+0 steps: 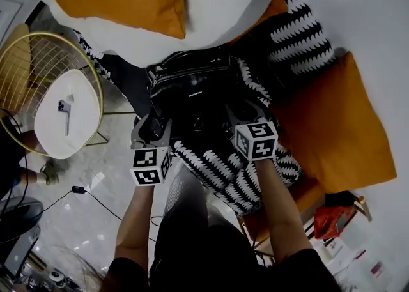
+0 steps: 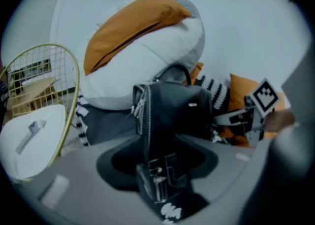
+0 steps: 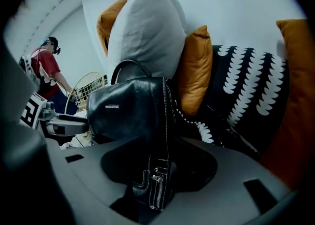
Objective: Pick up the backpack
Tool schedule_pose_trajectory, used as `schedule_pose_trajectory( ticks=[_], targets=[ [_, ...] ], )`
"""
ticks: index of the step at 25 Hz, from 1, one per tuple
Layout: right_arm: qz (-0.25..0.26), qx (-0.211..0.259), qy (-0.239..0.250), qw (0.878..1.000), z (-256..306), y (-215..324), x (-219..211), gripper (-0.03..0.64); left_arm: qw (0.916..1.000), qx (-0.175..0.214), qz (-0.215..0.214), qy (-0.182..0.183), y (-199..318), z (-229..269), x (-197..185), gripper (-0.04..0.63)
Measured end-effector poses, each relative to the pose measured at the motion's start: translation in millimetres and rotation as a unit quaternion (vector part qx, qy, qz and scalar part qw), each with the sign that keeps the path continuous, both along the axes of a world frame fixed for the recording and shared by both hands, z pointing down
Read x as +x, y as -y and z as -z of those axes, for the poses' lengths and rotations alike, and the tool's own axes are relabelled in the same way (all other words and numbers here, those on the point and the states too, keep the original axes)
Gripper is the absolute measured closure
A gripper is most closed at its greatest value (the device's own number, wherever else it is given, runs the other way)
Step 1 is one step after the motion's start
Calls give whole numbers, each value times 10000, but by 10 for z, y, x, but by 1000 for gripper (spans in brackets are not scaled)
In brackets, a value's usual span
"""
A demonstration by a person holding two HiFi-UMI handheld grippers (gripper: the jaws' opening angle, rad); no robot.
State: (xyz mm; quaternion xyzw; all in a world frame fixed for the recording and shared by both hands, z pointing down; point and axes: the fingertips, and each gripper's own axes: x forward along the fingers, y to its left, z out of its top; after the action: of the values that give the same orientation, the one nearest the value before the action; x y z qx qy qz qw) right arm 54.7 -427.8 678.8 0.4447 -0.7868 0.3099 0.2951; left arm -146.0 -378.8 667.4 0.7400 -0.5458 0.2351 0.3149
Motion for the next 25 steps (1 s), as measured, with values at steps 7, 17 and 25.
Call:
schedule_pose_trajectory(
  ticks=[7, 17, 25],
  targets=[
    [240, 121, 204, 9994, -95, 107, -83, 451, 9999, -50, 112, 53, 139, -153, -34, 344],
    [356, 217, 154, 9990, -83, 137, -134, 479, 9999, 57, 100, -82, 182, -135, -12, 372],
    [290, 169, -118, 9994, 8, 22, -134, 510, 9995, 17, -151, -271, 73, -71, 24, 452]
  ],
)
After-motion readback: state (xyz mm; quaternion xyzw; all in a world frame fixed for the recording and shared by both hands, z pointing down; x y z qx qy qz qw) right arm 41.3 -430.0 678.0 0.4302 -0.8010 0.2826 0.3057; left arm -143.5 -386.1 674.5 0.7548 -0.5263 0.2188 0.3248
